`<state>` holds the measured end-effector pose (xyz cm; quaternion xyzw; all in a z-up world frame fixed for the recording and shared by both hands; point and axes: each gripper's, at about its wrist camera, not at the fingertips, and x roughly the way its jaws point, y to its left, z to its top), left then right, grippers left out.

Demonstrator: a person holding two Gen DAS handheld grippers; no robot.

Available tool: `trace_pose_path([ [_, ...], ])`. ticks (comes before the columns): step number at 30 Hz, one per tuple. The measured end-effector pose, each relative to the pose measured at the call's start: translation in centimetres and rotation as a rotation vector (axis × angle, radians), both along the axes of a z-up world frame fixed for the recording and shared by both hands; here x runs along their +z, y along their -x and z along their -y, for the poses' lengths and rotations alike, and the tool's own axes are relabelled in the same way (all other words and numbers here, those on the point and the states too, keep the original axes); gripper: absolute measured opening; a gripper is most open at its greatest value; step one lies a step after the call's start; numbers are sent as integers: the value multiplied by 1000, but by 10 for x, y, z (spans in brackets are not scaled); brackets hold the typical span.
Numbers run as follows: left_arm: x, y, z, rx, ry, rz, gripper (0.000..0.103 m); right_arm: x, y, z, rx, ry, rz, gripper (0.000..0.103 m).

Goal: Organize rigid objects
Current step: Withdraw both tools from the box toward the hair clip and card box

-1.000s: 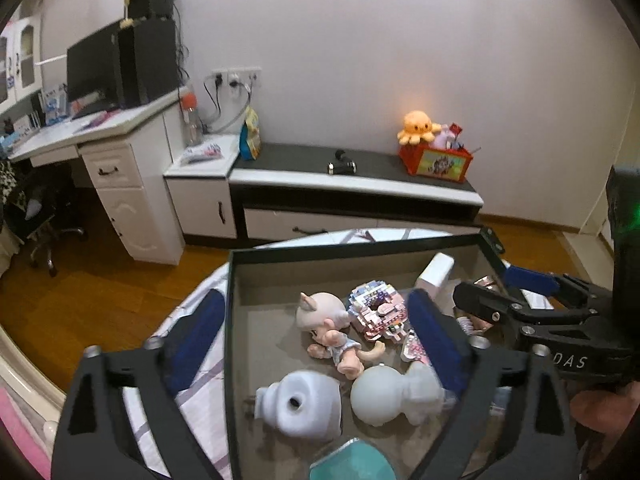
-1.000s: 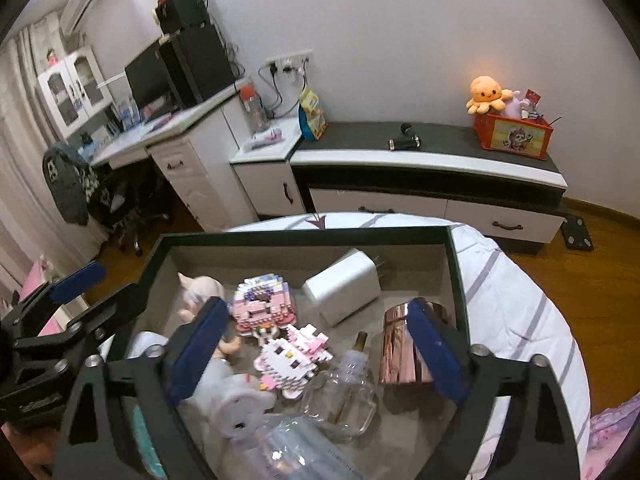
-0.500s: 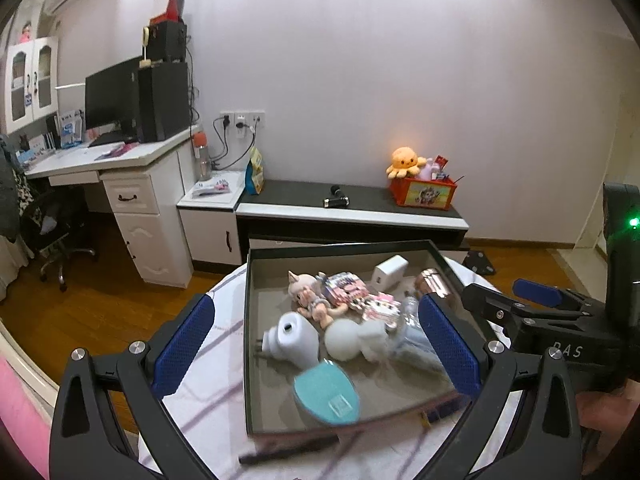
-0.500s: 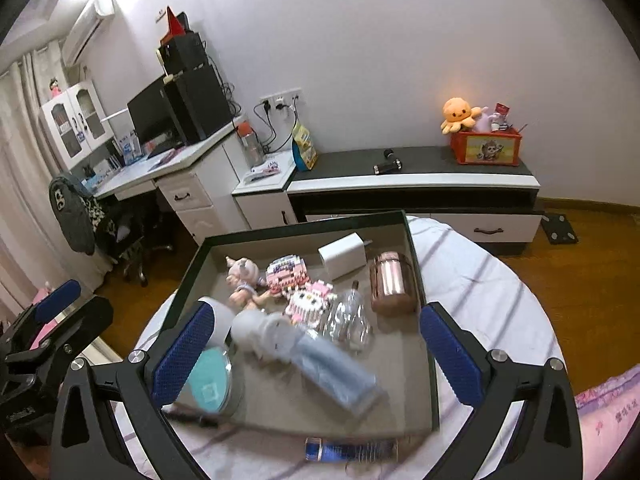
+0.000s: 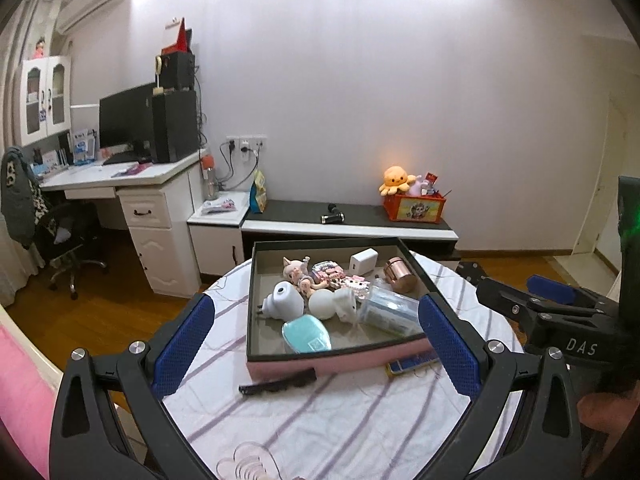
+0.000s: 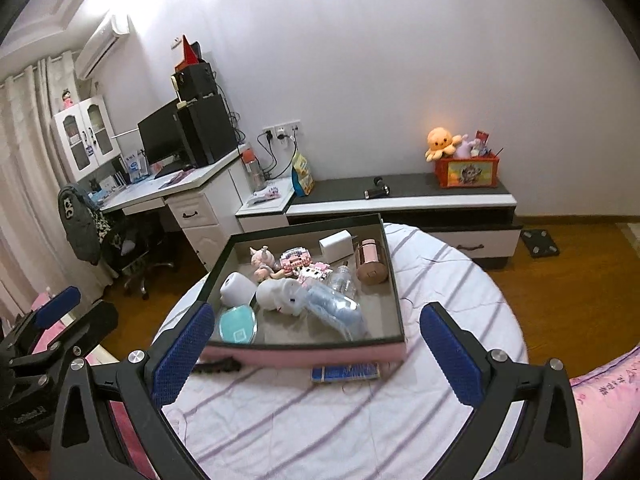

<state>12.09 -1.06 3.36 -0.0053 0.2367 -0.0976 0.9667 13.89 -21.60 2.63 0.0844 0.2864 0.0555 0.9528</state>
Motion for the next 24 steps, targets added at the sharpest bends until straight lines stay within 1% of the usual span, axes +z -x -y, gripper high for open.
trace_pose_path([
  [6,11,46,1,5,17,43,103,11,41,-2,-9,0,54,103],
  [11,17,71,-2,25,20,64,103,13,73,-6,-7,1,89,103],
  [16,9,87,-10,44,36,50,103,4,93,-13,3,14,86,103],
  [18,5,91,-13,45,45,32,103,0,96,-13,5,17,80,103],
  [24,-4,99,-15,53,38,18,103,-4,103,-10,0,9,70,103],
])
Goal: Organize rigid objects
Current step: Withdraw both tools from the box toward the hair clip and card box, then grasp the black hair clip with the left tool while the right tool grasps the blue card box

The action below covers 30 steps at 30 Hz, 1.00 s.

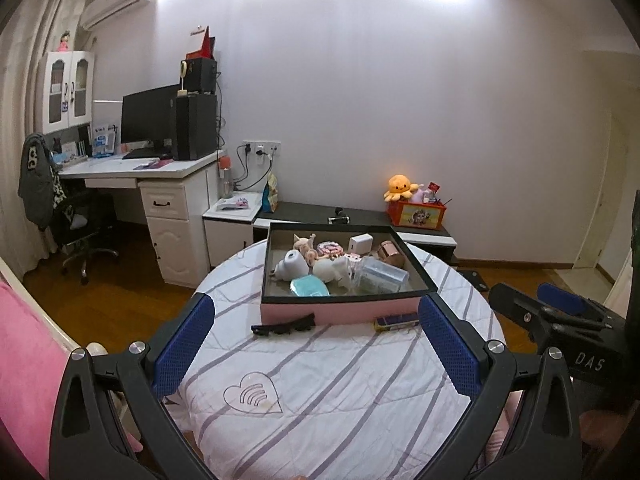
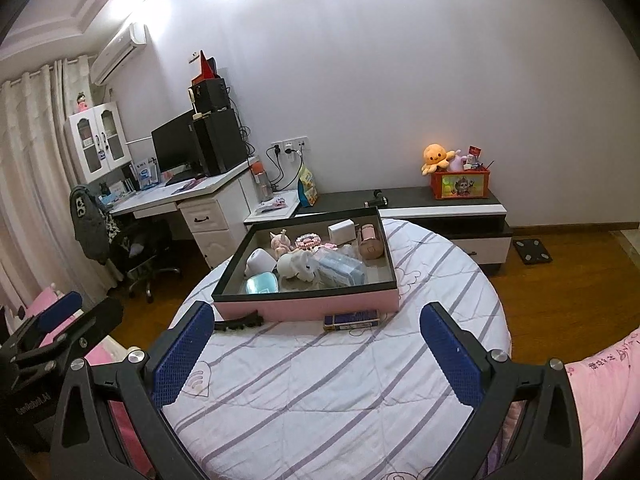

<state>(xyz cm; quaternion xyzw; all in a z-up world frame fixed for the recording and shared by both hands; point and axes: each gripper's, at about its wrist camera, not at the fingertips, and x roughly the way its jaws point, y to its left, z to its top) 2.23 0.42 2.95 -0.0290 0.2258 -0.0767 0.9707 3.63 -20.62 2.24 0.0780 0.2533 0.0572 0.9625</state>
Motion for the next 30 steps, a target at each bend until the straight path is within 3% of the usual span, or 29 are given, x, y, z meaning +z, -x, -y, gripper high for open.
trace_pose_path([
  [9,-4,0,0,2,-2,-7,103,-2,0,-1,0,7,-10,103],
  [17,-24,-17,-3,9,2,-66,103,-12,-17,0,-1,19,-50,103],
  [23,-50,-42,-4,13,6,-140,103,-28,-38,1,-6,37,-101,103],
  [30,-99,-90,-6,27,10,-271,103,-73,-82,5,-15,62,-230,103],
])
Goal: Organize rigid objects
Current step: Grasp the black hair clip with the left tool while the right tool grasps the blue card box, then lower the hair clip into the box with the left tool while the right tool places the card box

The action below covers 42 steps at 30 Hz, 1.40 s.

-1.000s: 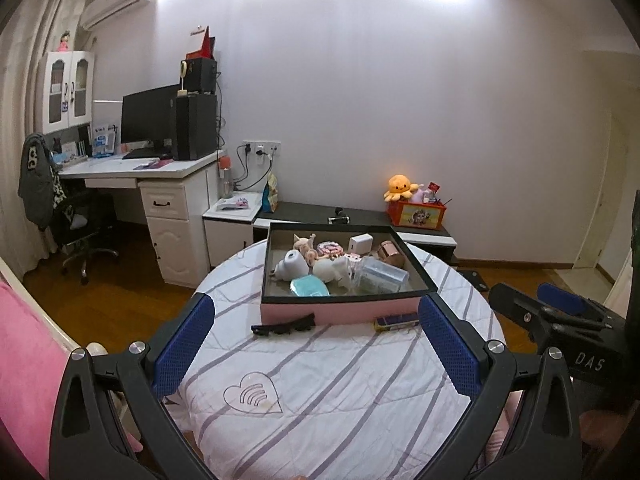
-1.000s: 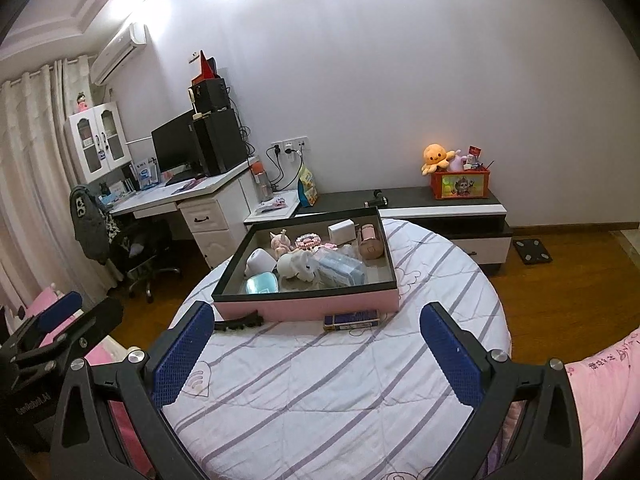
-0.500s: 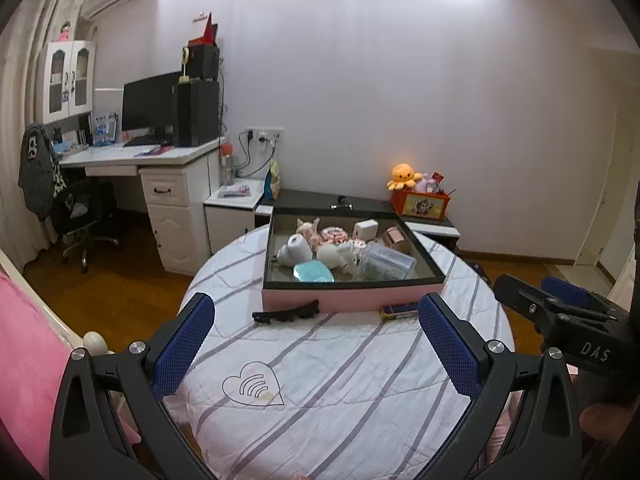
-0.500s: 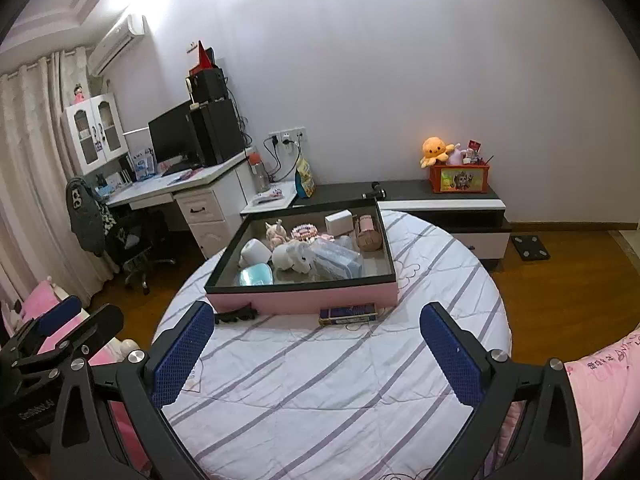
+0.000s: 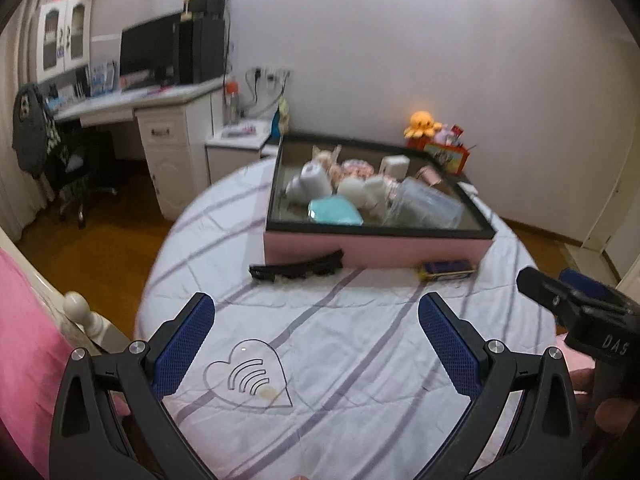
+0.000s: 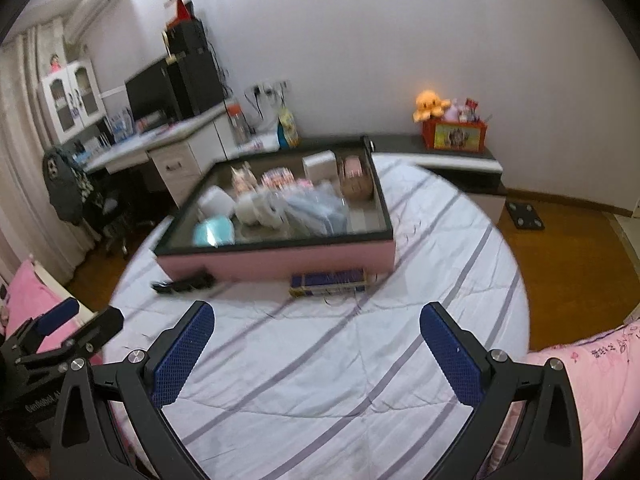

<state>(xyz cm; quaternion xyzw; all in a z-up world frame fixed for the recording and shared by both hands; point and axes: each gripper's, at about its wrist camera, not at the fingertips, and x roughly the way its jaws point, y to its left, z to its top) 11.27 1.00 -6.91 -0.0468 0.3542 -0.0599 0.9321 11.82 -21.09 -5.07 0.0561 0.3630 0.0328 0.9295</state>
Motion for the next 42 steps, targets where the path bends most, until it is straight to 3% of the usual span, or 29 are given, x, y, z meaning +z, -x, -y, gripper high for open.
trace_pose_path([
  [10,-55,-74,4,37,16,-125,103,-60,-60,0,6,28,-147,103],
  [21,-81,-116,8,74,24,-179,101,-87,-102,-12,19,63,-188,103],
  [25,-81,-117,5,62,49,-166,96,-89,-106,-19,31,109,-184,102],
  [28,-78,-109,3,48,71,-149,96,-86,-101,-20,22,137,-164,84],
  [42,-48,-55,3,8,42,-77,96,-63,-57,-6,54,44,-120,84],
])
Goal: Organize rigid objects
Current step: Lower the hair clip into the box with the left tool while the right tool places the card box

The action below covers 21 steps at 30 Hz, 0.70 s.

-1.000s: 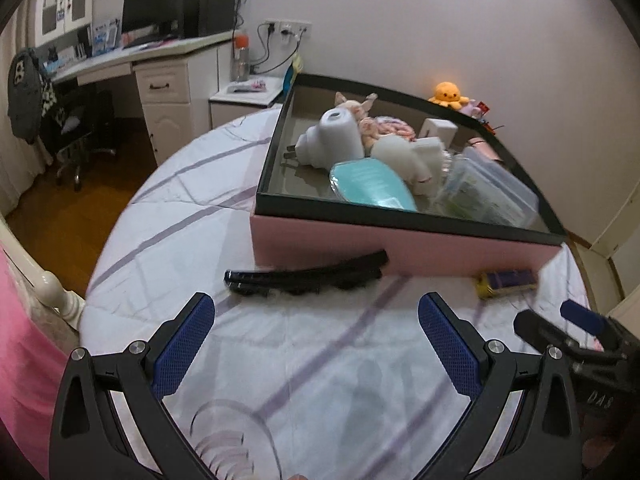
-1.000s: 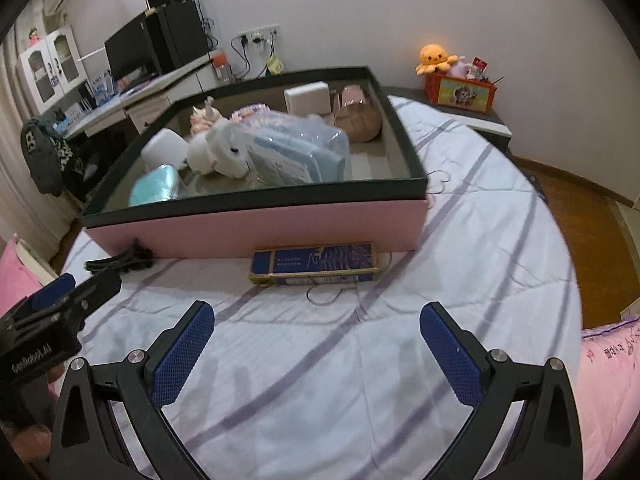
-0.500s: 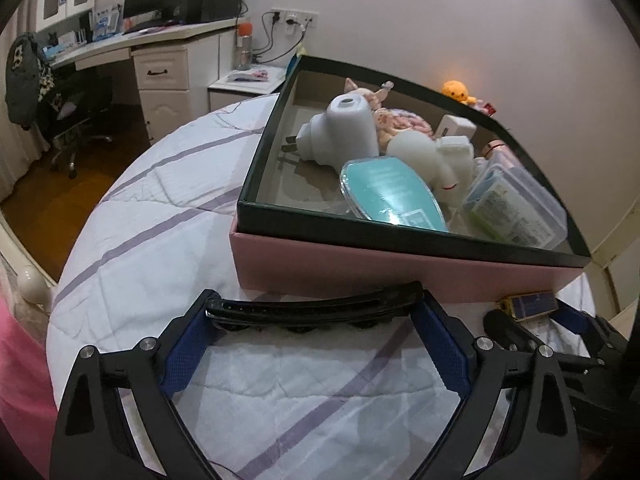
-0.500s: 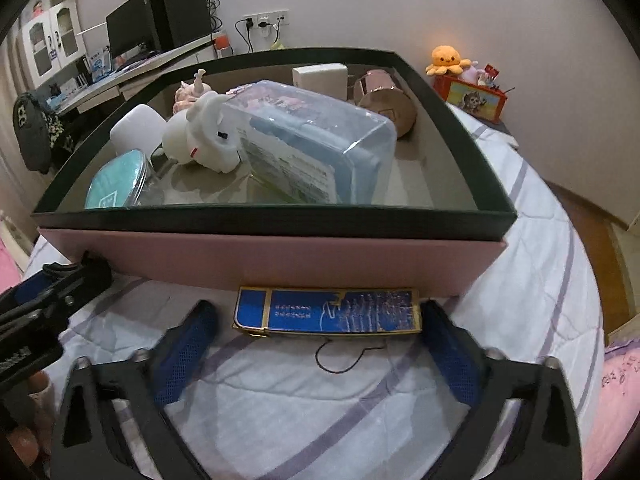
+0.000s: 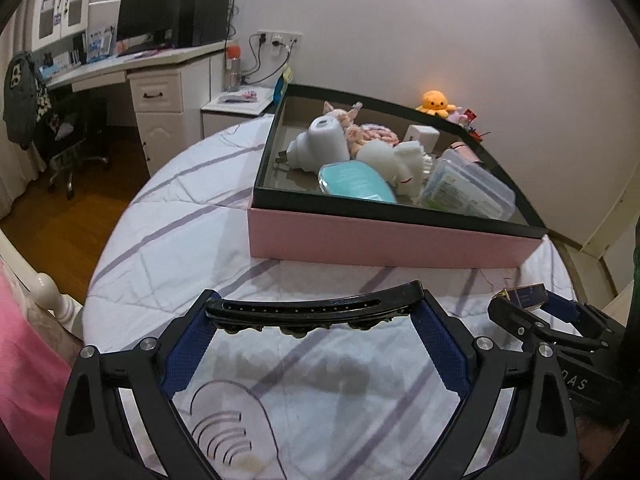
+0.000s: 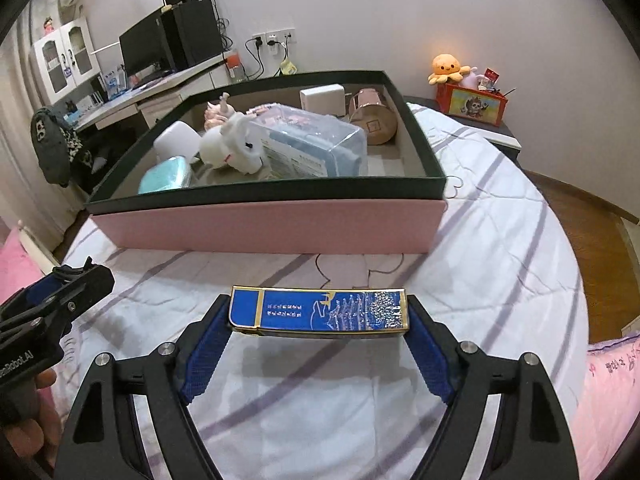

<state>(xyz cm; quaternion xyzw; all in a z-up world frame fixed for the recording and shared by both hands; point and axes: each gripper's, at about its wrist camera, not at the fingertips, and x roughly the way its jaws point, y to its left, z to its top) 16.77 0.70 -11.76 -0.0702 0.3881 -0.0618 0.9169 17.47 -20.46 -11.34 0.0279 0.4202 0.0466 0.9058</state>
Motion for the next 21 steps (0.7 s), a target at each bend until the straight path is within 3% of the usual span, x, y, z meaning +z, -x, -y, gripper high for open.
trace_pose_path([
  [12,41,22,1,-27,-9,93,96,46,21,-3,18,-10,97,84],
  [21,86,-4,7,-43,-24,199,96,93,5,3,29,2,202,84],
])
